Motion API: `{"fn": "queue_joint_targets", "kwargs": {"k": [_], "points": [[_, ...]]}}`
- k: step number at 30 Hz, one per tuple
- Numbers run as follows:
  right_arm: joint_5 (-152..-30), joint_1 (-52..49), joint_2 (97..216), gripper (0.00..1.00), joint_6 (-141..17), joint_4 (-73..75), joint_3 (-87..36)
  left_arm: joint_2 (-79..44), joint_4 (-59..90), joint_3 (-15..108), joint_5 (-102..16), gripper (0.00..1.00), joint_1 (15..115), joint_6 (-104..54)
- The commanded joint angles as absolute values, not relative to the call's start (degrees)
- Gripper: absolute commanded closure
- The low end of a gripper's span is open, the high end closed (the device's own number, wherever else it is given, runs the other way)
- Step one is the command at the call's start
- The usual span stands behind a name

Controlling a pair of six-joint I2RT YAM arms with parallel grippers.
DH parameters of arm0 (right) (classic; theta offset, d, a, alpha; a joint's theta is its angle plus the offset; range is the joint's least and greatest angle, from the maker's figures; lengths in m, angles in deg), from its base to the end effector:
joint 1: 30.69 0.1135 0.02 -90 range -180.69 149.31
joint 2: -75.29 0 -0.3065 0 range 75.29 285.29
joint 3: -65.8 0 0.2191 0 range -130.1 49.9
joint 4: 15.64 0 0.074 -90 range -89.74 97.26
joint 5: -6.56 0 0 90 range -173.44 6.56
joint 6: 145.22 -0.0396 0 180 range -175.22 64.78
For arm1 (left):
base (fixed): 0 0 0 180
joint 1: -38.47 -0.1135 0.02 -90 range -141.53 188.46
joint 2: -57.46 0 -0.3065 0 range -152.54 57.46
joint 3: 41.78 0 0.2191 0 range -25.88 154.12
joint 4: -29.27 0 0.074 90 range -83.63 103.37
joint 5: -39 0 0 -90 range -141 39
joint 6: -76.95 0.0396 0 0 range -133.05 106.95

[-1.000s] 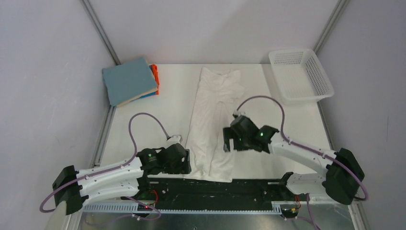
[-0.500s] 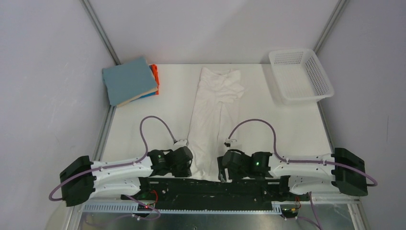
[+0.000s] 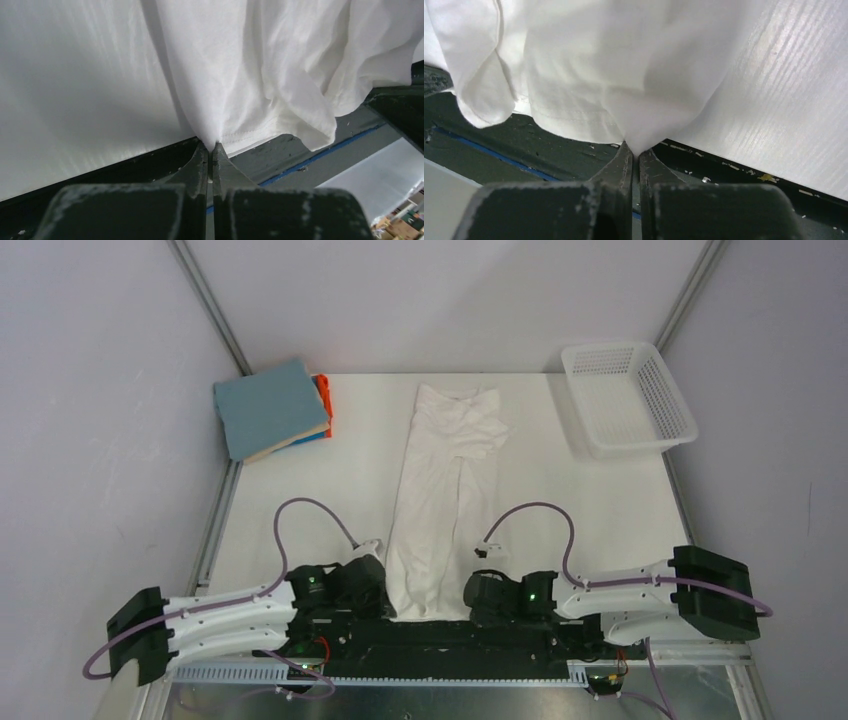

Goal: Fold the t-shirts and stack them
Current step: Grab the bottom of the folded rectangular tshirt with both arms, then fold the folded rectangular tshirt in 1/3 of the way

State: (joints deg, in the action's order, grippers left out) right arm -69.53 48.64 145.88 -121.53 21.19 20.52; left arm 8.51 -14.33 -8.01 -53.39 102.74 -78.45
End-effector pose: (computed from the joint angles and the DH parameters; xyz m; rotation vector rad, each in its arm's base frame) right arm 0.0406 0.1641 0.2095 -0.2265 2.7100 0.5462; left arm 0.0401 -0.0795 0.1902 -0.0438 2.7933 -0.6817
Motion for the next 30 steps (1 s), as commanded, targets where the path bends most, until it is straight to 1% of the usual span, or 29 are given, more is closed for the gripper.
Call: {"fn": "queue_joint_targets", "kwargs": {"k": [1, 4, 7, 11, 15, 18, 20, 24, 30], "points": [[-65.18, 52.64, 143.04, 1.0, -126.49, 24.7, 21.78, 15.51, -18.85, -11.47, -48.6, 1.0, 103.24, -81.33], [-64.93, 55.85, 137.67, 1.0, -127.26, 28.69, 21.82, 20.13, -19.86, -12.45, -46.49, 1.0, 103.24, -81.77], [-66.18, 57.69, 134.17, 1.0, -126.81, 28.67, 22.12, 24.86, -20.14, -11.91, -44.6, 1.0, 103.25, -81.4], [-66.95, 57.26, 132.93, 1.0, -125.23, 28.06, 22.22, 27.22, -20.09, -8.85, -47.39, 1.0, 103.29, -79.58], [-67.44, 50.44, 129.29, 1.0, -121.14, 25.99, 22.21, 21.99, -20.11, -2.03, -53.87, 1.0, 103.03, -75.1], [-68.24, 45.69, 126.93, 1.0, -116.24, 24.35, 22.22, 14.65, -19.79, 3.92, -58.69, 1.0, 100.96, -70.02], [-70.19, 41.78, 126.81, 1.0, -113.79, 21.89, 22.22, 10.29, -18.89, 6.97, -59.4, 1.0, 97.64, -66.53], [-74.52, 30.43, 127.47, 1.0, -108.34, 15.85, 21.71, 4.05, -14.1, 12.3, -59.04, 1.0, 88.53, -60.96], [-80.45, 18.34, 132.56, 1.0, -101.01, 10.18, 17.48, -6.47, -10.2, 20.81, -56.21, 1.0, 79.61, -53.15]]}}
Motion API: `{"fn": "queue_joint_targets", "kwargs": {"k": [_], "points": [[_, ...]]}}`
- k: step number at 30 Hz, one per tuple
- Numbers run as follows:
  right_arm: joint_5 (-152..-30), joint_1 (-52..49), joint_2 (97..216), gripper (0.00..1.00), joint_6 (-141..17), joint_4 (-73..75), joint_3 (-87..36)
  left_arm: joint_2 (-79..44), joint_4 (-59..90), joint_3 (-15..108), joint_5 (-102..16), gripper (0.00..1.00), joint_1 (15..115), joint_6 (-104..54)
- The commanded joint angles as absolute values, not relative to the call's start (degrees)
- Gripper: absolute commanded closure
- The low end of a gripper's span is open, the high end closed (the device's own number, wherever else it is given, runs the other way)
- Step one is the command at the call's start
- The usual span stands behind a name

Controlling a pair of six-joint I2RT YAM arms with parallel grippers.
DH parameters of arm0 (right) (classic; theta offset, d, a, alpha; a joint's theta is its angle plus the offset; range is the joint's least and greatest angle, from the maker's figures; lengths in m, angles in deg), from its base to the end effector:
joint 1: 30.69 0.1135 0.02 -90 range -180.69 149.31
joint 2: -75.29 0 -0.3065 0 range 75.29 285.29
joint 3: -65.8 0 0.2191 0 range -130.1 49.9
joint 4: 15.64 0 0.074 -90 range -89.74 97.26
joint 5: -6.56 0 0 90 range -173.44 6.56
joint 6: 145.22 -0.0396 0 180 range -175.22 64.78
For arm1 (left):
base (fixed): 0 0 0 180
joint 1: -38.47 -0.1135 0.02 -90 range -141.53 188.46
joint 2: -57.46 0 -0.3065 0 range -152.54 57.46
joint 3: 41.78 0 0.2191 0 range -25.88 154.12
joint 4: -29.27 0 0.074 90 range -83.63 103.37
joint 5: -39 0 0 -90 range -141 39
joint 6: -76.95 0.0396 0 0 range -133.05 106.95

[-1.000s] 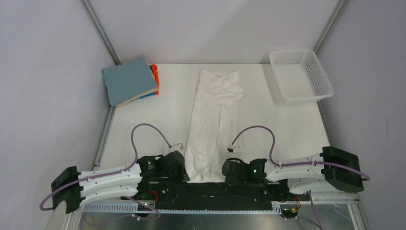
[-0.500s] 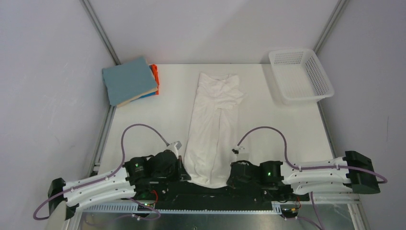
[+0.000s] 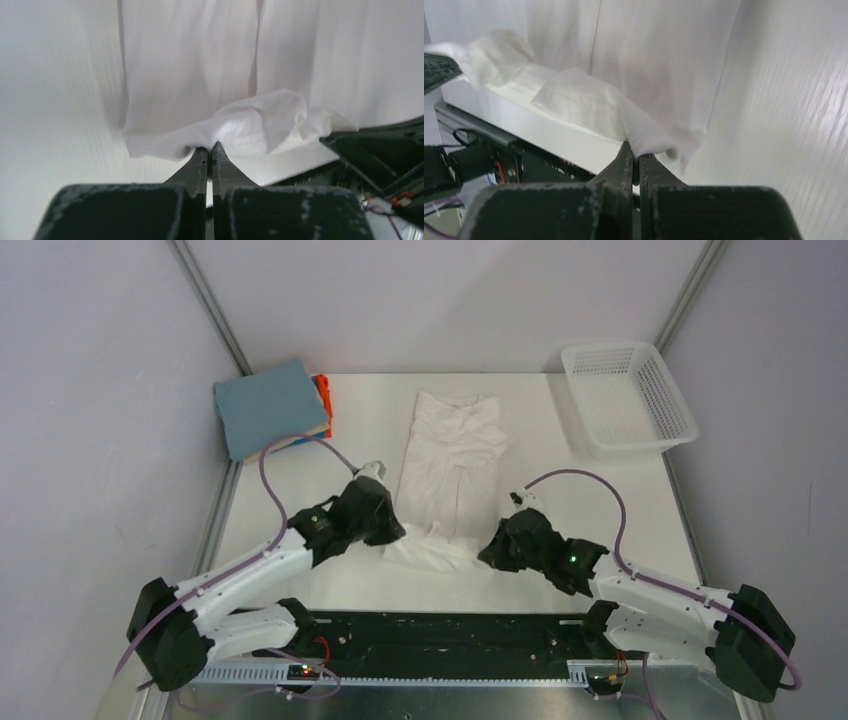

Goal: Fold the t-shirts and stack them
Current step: Fold the folded rectangular tshirt in 1/3 of the way

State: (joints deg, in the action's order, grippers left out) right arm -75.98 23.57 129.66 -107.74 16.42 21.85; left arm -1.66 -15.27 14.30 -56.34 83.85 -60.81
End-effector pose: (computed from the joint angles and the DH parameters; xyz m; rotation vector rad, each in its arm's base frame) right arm 0.0862 0.1110 0.2465 0.0330 2.4403 0.7672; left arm 0.1136 -0.1099 0.2812 -0.0970 2.4955 -0.6237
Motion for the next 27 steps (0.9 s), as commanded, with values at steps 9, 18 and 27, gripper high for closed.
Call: {"fn": "queue_joint_targets", "kwargs": {"k": [9, 18, 27], "points": [[-86.61, 5.94, 145.5, 1.0, -95.88, 6.36, 8.82, -25.28, -7.94, 35.17, -49.2, 1.0, 71.63, -45.47], [-91.1, -1.2, 157.44, 1.0, -92.41, 3.81, 1.28, -38.78, -8.0, 46.58, -43.91, 1.0, 65.52, -41.65], [-94.86, -5.84, 167.11, 1.0, -91.53, 0.89, -3.56, -49.52, -8.12, 54.69, -39.01, 1.0, 62.63, -36.09]]}}
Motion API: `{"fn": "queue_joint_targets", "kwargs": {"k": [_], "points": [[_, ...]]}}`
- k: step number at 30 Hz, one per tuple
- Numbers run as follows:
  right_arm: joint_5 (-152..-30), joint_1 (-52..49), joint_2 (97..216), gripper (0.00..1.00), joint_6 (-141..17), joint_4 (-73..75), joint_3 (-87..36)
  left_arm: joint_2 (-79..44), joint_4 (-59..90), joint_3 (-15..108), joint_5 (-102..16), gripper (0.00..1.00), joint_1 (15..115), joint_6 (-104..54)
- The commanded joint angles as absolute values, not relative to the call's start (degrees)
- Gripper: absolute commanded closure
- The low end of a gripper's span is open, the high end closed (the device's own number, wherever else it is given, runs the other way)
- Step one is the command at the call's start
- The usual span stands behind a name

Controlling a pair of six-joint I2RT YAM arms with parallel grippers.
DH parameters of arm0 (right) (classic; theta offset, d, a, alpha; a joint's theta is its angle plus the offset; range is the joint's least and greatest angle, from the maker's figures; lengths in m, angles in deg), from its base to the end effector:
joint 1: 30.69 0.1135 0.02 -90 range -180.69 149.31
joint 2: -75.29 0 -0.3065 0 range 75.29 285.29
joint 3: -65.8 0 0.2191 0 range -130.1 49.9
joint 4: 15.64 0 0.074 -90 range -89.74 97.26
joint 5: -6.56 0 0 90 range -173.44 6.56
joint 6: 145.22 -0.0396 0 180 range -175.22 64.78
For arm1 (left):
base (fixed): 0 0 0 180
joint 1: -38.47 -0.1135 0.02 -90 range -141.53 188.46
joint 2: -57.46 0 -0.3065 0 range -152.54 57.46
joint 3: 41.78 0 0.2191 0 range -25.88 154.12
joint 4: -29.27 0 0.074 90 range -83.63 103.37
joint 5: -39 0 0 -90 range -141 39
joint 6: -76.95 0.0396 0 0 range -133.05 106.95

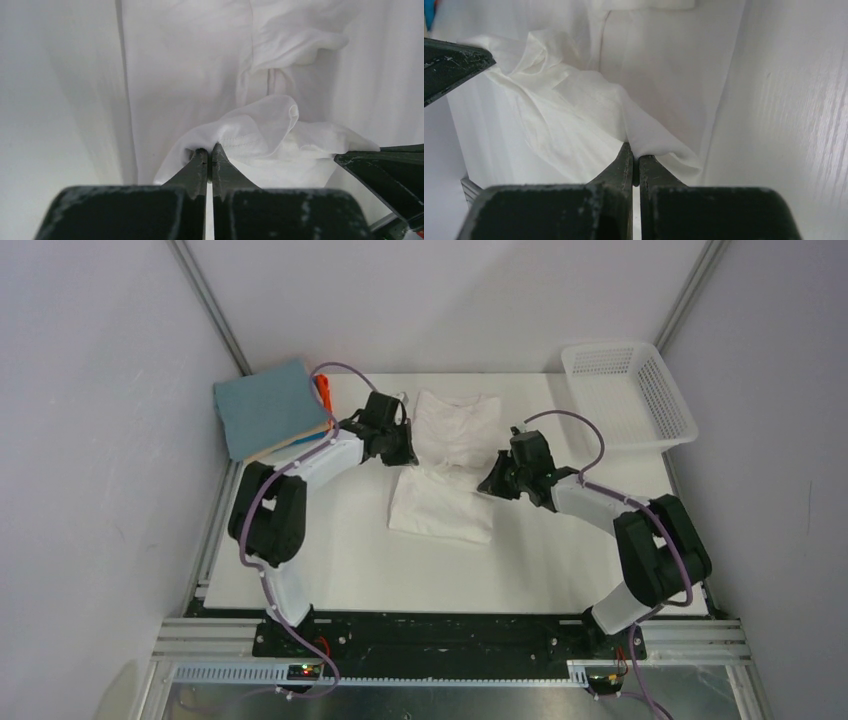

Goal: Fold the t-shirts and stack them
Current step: Fold the folded rectangular tshirt in 1/3 of the way

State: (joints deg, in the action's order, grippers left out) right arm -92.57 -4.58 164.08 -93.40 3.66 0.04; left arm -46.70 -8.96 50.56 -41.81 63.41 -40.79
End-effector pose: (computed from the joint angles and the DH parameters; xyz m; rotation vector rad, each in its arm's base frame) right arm 0.2655 0.1371 0.2581 0.1694 2.4131 0.7317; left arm 0.3438 -0.1668 0.2791 0.0120 2.5234 -0.5885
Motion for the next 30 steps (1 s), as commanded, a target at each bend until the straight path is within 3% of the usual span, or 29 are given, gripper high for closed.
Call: {"fn": "queue_joint_targets", "kwargs": {"k": [1, 6, 8, 9, 10, 12, 13, 14, 15, 20, 26, 30], "points": [[-94.84, -6.39, 167.65, 1.0, -91.48, 0.88, -3.91, -50.13, -8.15, 55.1, -39.03, 1.0, 62.28, -35.91], [-95.98, -8.76, 172.02, 0.98, -91.46, -2.38, -5.44, -54.48, -8.13, 57.58, -36.68, 0.97, 60.81, -35.67], [-97.38, -9.89, 173.38, 0.88, -91.12, -2.65, -6.34, -55.52, -8.09, 58.24, -36.02, 0.87, 60.45, -35.53], [-97.93, -10.18, 173.69, 0.85, -90.97, -2.6, -6.98, -55.81, -8.13, 58.45, -35.78, 0.75, 60.38, -35.28], [-99.08, -10.82, 174.22, 0.64, -90.73, -1.51, -7.96, -56.14, -8.11, 58.97, -35.26, 0.68, 60.32, -35.19], [-99.62, -11.77, 174.03, 0.32, -90.39, 0.86, -9.18, -56.38, -8.79, 60.68, -34.32, 0.36, 59.83, -34.68], [-99.66, -11.91, 172.9, 0.26, -90.12, 1.66, -9.3, -56.1, -9.4, 62.58, -33.51, 0.28, 59.56, -34.43], [-99.41, -12.04, 172.13, 0.08, -89.9, 2.89, -9.39, -55.7, -10.67, 63.44, -33.25, 0.07, 59.03, -34.5], [-99.03, -11.96, 170.25, 0.03, -89.23, 3.69, -9.41, -54.24, -11.0, 64.49, -32.96, 0.04, 58.81, -34.6], [-93.11, -7.58, 163.73, 0.01, -86.26, 12.1, -8.86, -44.54, -11.35, 58.91, -36.86, 0.0, 58.59, -36.79], [-84.76, 0.21, 155.67, 0.01, -88.78, 14.16, -1.13, -30.51, -10.61, 39.54, -44.84, 0.0, 59.23, -42.24], [-86.94, 3.24, 151.27, 0.0, -94.06, 10.28, 6.38, -24.49, -8.54, 27.06, -46.38, 0.0, 60.44, -46.2]]}}
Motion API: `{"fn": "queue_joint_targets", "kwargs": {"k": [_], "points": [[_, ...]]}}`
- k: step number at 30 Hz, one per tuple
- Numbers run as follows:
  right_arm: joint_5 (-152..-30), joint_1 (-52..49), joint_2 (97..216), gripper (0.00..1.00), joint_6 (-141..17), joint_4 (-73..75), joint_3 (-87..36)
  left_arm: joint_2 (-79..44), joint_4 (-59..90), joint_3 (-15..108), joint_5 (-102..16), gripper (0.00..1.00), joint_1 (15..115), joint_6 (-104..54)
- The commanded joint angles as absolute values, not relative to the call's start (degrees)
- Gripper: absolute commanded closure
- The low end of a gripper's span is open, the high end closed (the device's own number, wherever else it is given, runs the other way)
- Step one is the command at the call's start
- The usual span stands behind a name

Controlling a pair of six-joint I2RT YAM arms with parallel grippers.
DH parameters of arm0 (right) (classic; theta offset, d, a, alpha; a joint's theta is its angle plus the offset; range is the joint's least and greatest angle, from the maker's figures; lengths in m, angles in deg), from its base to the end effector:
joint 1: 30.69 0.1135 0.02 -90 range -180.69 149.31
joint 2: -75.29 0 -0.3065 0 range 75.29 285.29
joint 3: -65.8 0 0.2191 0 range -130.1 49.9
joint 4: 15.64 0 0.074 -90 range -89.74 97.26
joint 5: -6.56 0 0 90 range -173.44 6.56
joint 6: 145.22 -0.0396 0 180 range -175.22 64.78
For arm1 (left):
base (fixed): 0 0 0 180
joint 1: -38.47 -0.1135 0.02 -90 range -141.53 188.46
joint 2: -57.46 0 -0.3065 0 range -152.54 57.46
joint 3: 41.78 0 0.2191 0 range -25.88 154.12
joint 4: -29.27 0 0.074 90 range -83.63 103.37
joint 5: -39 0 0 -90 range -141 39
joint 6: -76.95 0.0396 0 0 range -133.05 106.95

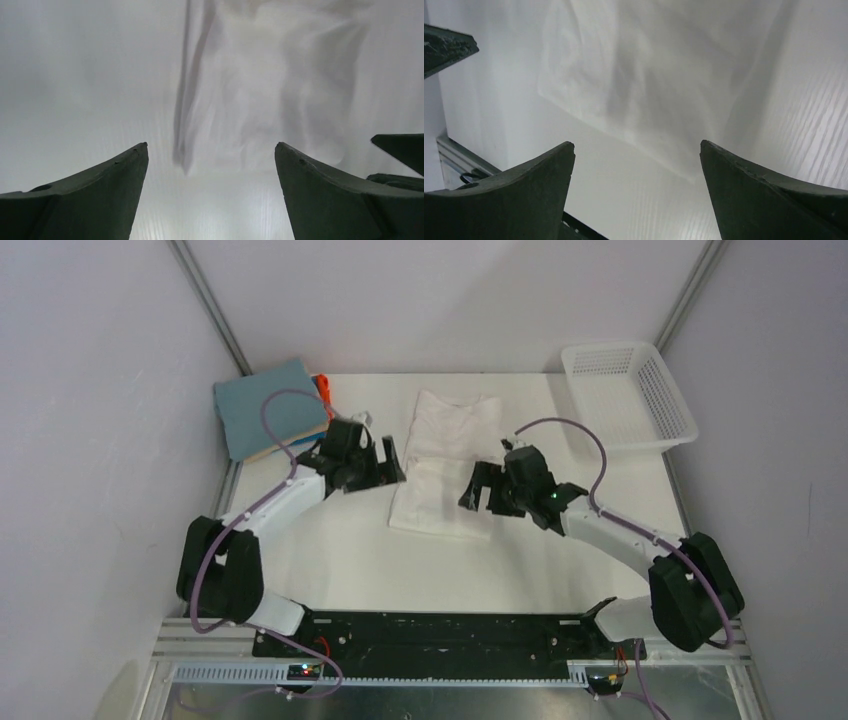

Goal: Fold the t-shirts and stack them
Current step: Fold the folded rectangular tshirt in 1/3 of the way, then grab one side of the 2/3 rectangular tshirt with both arms

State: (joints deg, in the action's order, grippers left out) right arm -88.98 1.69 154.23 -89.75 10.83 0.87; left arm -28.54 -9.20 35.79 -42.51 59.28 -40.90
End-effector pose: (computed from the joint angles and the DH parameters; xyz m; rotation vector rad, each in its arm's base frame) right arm 0.2176 0.1425 0.2876 -0.0084 2.3789 0.7007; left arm 0.2715 -0.1094 0.3045 -0.0789 2.4553 -0.5656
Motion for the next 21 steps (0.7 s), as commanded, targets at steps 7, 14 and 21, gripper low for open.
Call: {"fn": "queue_joint_targets", "kwargs": {"k": [7, 14, 21], "points": [[-87.19, 4.2, 149.93, 0.04, -98.97, 6.77, 14.83, -22.54, -4.72, 18.22, -45.45, 0.01, 60.79, -49.35], [-89.61, 4.41, 152.1, 0.16, -102.57, 1.67, 18.24, -28.31, -0.17, 16.54, -41.71, 0.26, 61.84, -50.81], [-90.67, 4.47, 155.64, 0.43, -104.45, -1.7, 18.5, -33.78, 1.86, 17.22, -39.88, 0.64, 63.76, -51.62]]}}
